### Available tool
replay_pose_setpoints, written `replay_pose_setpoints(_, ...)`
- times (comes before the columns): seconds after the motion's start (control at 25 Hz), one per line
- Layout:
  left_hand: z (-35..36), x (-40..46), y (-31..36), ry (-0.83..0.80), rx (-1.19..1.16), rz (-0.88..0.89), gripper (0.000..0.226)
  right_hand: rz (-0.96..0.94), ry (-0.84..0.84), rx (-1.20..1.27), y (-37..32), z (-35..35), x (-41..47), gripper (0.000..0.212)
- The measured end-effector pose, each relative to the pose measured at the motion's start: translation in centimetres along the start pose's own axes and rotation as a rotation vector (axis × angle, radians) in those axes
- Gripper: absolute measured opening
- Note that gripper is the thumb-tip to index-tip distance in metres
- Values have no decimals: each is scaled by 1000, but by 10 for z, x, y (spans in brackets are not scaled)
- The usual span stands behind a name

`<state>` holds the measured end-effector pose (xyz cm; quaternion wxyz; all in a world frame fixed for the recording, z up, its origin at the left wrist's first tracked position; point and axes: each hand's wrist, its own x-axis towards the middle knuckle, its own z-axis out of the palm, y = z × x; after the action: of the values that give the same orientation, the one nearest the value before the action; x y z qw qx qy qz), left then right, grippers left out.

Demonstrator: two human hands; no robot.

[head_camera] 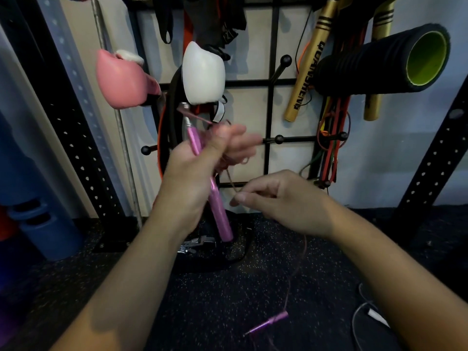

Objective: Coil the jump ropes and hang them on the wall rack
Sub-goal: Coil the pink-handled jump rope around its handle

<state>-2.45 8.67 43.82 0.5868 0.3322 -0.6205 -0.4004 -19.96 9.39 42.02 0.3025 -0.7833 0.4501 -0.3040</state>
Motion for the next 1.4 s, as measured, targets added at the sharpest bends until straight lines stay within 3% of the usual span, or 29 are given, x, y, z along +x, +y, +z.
replay_pose_setpoints(0.08,-3,-2,-15,-66,730,77,29,-54,-89,-139,-6,-5,-3,18)
replay_pose_setpoints(0.12,-2,-4,-20,-131,906,91,33,-62,-92,-205,-8,-11,-4,14)
replay_pose_setpoints(0.16,-2,-6,-24,-186,917,80,41,-50,-55,-237,-10,-18,-6,11)
replay_pose_setpoints(0.32,0,-8,-15,-341,587,-62,62,-31,230,-204,-15,-44,-14,34)
replay_pose_setpoints(0.48,-2,-9,-1,-446,158,-131,40,-170,213,-91,-20,-58,-19,15)
replay_pose_setpoints(0.64,-1,-10,-3,-436,26,-152,38,-197,441,18,-11,-47,-10,31)
replay_pose_setpoints(0.88,5,-14,-3,-345,-310,-168,36,-125,325,125,-3,-46,-8,7)
replay_pose_setpoints(0.96,8,-13,-4,-340,-393,-154,36,-83,364,171,-5,-41,-9,12)
replay_pose_setpoints(1.12,7,-11,-1,-310,-492,-143,39,-53,449,74,-3,-36,-9,44)
replay_pose_setpoints(1.28,11,-13,13,-236,-581,-132,38,-44,250,124,-1,-34,-6,31)
replay_pose_setpoints(1.4,14,-14,22,-153,-669,-100,33,-70,207,144,-3,-33,-6,28)
